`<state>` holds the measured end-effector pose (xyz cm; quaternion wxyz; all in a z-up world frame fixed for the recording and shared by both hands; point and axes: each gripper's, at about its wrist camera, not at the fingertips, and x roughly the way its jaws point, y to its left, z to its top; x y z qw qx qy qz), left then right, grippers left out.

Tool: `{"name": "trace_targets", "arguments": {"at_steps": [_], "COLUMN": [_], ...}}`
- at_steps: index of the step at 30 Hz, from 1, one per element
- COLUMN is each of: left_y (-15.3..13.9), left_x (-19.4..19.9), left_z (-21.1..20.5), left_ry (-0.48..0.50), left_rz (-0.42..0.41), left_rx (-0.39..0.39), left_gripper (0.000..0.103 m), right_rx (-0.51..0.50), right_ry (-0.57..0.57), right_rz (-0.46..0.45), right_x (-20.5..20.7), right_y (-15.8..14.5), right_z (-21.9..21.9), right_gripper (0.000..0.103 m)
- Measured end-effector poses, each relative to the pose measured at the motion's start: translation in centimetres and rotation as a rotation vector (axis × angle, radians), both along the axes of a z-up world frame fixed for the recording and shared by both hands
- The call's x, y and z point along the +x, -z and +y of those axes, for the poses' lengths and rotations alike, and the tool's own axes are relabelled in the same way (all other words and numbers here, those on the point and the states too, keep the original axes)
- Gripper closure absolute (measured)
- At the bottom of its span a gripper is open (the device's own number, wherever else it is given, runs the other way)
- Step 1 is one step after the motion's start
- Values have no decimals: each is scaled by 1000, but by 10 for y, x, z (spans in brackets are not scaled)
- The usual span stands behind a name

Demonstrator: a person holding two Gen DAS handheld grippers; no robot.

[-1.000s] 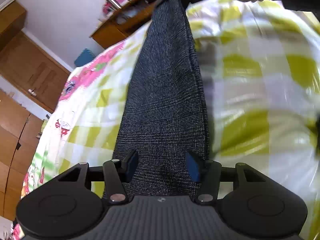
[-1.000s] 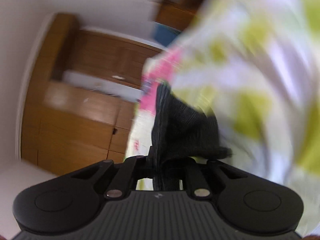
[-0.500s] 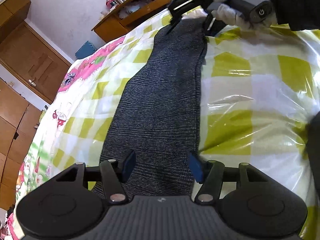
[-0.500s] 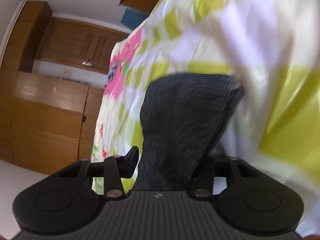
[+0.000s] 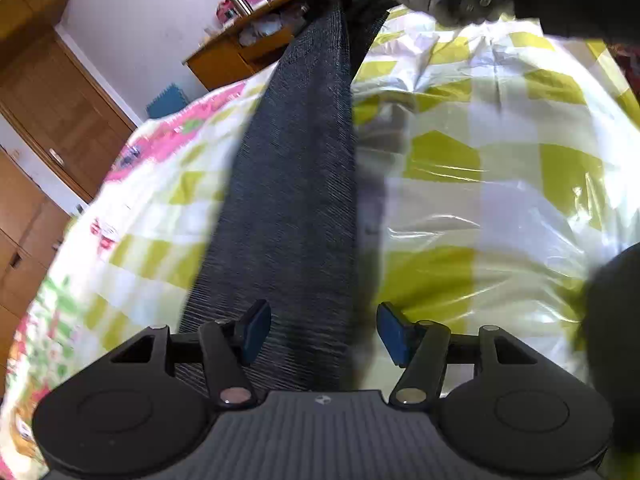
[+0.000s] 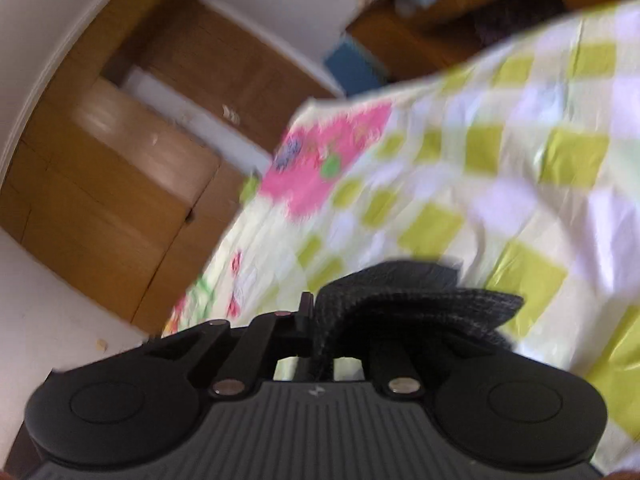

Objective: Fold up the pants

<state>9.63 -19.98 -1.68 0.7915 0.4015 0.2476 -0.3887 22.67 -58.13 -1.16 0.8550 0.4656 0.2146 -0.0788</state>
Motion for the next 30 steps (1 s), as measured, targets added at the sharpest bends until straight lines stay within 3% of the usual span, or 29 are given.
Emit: {"name": "trace_targets", "arguments": {"at_steps": [2,3,5,7,8,11,14,17,21,25,28,30], "left_y": [6,4,-7,-6,2,9,-3,-15,-18,-9,-3,-3], "left_x": [-2,-2,2,15,18,11,-2,-19,-39,-54,-64,-66], "left_z": [1,5,15,16,15,24,59,113,191,248,275,281], "left_ry": [-6,-26,-72,-142,-159,-191,-251,-347,-527,-693,-753,-763], "left_rz": [-13,-25,10,92,142,141,152,120,122,146,155,157], "left_rx": [20,9,-89,-142,-142,-176,-245,-276,-318,-362,-412,-448], "left_gripper": [31,31,31,31,31,30,30,30,30,30,30,30], "right_rx": [101,95,-36,-136,-197,-430,-535,-632,-744,-820,-1158,-1306], "right_ry": [38,29,18,2,-35,-179,-373,-597,-890,-1072,-1209,-1275], "right_rz": [116,67,-2,-5,-19,-65,-122,-141,-138,-110,-163,-190], "right_x": [3,0,-9,-6,-5,7,23,34,33,24,-10,-29], "right_y": [22,17,-9,-35,-49,-98,-126,-134,-106,-59,-21,-4], "right_z": [-11,-3,15,33,45,110,191,289,426,539,608,629], "right_gripper": [95,95,95,95,95,95,95,95,95,95,95,94]}}
